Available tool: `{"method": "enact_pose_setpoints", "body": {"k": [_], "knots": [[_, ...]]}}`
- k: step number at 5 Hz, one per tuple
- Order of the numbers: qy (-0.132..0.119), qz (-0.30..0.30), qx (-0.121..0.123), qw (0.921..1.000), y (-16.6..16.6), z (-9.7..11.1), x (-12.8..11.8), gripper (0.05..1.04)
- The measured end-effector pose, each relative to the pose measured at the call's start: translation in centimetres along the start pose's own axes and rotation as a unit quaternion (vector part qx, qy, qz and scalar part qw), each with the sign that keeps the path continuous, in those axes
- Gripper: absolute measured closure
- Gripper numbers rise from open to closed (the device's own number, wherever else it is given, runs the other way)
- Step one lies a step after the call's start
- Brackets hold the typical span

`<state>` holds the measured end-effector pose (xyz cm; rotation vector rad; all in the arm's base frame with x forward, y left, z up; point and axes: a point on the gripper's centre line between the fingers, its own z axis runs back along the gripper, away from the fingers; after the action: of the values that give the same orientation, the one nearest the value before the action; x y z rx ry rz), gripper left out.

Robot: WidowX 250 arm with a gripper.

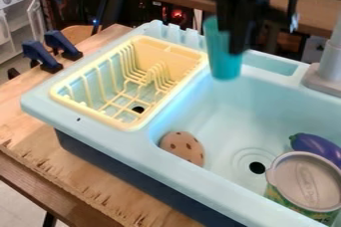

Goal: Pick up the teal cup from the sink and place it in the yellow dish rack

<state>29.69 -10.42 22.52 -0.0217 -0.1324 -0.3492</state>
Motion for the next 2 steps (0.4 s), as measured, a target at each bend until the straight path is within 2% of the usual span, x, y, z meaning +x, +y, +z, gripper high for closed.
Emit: {"method": "enact_pose_setpoints", "body": {"k": [1, 2], "knots": [[-0.003, 0.027, 0.011, 0.9996, 2.2, 2.2, -0.9, 0.970], [-0.009, 0.069, 0.022, 0.9974, 5.5, 3.0, -1.1, 0.970]]}}
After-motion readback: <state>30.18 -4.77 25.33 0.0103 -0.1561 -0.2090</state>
